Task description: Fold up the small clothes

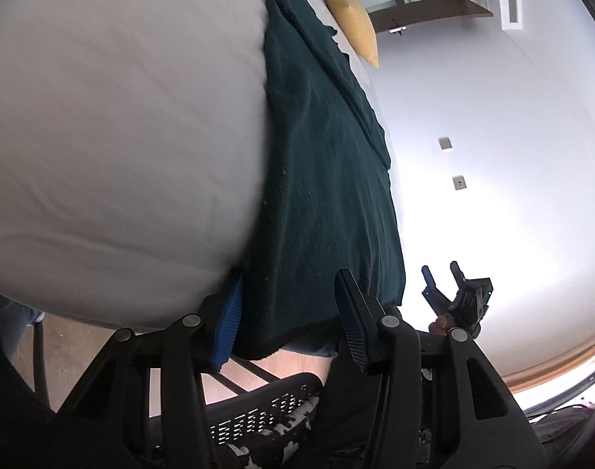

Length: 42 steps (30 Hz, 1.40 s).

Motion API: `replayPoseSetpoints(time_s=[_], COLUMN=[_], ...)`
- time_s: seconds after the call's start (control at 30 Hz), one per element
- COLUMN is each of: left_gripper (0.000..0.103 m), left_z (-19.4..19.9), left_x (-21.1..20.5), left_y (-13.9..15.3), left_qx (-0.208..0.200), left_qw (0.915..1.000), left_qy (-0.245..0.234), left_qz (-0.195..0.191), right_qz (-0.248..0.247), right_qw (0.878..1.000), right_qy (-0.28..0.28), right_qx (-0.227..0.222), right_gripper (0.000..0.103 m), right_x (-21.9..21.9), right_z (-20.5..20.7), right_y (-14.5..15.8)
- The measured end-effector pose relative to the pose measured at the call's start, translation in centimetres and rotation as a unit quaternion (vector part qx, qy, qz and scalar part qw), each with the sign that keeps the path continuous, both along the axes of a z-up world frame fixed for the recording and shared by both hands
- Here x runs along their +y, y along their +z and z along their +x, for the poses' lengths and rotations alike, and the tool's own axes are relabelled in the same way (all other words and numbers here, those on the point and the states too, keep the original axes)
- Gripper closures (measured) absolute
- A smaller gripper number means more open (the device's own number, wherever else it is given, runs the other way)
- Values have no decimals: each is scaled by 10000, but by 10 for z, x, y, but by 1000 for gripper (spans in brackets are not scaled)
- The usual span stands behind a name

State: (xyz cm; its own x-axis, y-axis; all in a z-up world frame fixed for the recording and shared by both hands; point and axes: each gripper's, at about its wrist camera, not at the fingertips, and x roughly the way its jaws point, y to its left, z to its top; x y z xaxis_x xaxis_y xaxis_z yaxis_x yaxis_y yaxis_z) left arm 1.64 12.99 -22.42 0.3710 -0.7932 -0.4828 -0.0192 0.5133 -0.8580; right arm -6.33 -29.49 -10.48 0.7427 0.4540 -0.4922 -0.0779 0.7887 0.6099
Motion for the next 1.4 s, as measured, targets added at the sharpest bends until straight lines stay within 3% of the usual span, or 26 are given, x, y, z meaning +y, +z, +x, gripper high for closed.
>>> replayPoseSetpoints(time_s=[0.07,0.2,0.5,0.73,0.87,1.13,1.2,1.27,1.4], left_gripper=[58,71,96,97,97,97,97,97,98], left_z=[2,8,14,18,19,12,11,10,9], left_x=[-3,6,-3,-14,-14,-11,-12,-12,-13], left_y=[-1,-2,5,19,19,21,21,22,26], left_qx=[-8,55,-42,-254,-267,-301,-316,-328,-398], left_qw=[10000,10000,9999,9993,9991,9991,9990,9990,9988], left_qy=[-34,19,123,128,172,141,124,110,113], left_qz=[-36,-79,88,249,263,281,286,291,274], right_qz=[-80,-242,-543,-709,-931,-880,-785,-713,-645], right_qw=[10000,9996,9936,9835,9749,9680,9690,9696,9715], right_qy=[24,-6,-307,-35,-2,265,348,384,433], right_qx=[7,107,941,1662,2021,2337,2315,2310,2240], right_gripper=[22,22,22,36,37,39,56,90,93], right_x=[-3,-15,-41,-40,-44,-45,-44,-43,-36], right_z=[-2,-7,-21,-11,-4,8,8,7,4], right_y=[2,5,-18,-38,-43,-57,-56,-56,-54])
